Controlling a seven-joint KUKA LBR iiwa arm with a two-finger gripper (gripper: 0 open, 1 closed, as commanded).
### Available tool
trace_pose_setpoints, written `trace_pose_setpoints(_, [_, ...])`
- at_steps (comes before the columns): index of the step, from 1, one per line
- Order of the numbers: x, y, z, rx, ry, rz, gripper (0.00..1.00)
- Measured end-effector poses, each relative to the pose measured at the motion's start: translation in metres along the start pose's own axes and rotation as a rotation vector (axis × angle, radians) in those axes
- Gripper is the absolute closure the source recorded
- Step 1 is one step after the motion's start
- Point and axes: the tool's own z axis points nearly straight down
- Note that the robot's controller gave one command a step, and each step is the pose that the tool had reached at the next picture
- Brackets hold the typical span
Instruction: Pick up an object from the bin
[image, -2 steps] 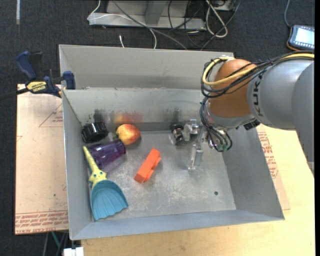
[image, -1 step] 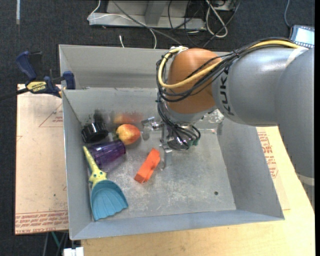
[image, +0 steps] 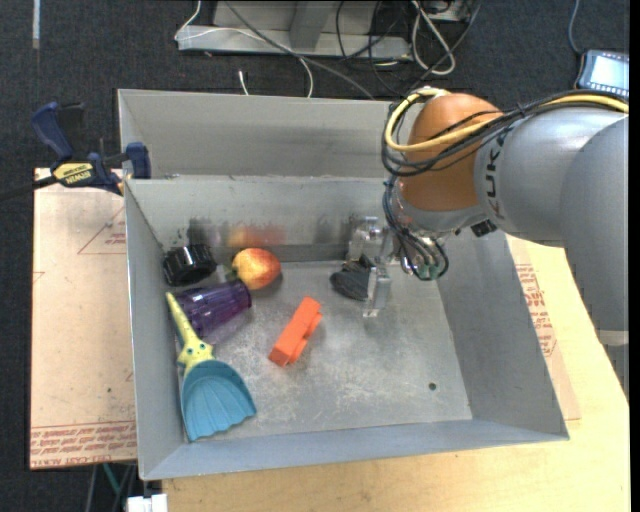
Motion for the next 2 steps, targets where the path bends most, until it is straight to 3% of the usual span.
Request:
trace_pose_setpoints(1, [0.047,0.123,0.026,-0.008,-0.005,-0.595,0.0])
trace_pose_setpoints(2, [0.014,0.078,0.03,0.003,-0.003,-0.264,1.0])
